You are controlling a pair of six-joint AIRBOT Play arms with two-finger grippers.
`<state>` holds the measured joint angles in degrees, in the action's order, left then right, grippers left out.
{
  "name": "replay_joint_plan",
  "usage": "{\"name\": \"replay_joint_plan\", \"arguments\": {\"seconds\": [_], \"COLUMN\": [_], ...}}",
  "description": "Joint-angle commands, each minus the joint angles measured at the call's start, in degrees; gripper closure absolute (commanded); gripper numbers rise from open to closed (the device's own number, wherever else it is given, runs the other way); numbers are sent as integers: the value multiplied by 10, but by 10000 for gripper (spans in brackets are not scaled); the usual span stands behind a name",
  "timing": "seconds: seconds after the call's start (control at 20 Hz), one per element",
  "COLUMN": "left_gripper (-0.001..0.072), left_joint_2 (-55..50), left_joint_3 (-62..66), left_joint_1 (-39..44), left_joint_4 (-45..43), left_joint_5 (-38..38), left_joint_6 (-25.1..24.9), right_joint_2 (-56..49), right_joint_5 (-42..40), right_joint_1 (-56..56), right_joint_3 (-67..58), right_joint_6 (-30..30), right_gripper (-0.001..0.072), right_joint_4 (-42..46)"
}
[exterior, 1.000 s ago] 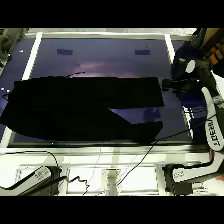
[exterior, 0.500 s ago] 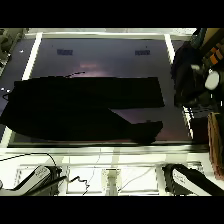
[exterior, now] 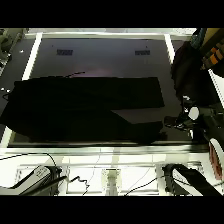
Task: Fold the clothes and pants, and hang the long-sleeved shirts on hangers.
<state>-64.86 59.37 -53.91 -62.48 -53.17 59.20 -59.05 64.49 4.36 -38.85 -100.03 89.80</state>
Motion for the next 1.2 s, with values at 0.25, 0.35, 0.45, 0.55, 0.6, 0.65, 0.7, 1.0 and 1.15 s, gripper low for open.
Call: {"name": "replay_joint_plan", "arguments": {"seconds": [0.25,0.35,0.45,0.55,0.6,0.65,0.7,1.0,1.15], "left_gripper": [22,22,22,22,22,22,22,22,22], "left_joint_2": [-2,-2,-2,-2,-2,-2,-2,-2,-2], "left_joint_3": [0,0,0,0,0,0,0,0,0], "left_joint_1": [0,0,0,0,0,0,0,0,0], "left_joint_4": [-1,-1,-1,-1,-1,-1,-1,-1,-1], "left_joint_5": [-16,-16,-16,-18,-18,-18,-18,-18,-18], "left_joint_6": [0,0,0,0,0,0,0,0,0], "right_joint_2": [-192,-222,-236,-236,-236,-235,-235,-235,-235], "right_joint_5": [53,77,80,79,79,79,78,63,62], "right_joint_1": [0,0,0,0,0,0,0,3,41], "right_joint_3": [-127,-145,-148,-148,-148,-149,-150,-207,-307], "right_joint_6": [109,125,125,125,125,125,125,172,170], "right_gripper": [225,391,698,692,692,692,692,380,707], "right_joint_4": [-31,-34,-37,-36,-36,-34,-24,86,103]}}
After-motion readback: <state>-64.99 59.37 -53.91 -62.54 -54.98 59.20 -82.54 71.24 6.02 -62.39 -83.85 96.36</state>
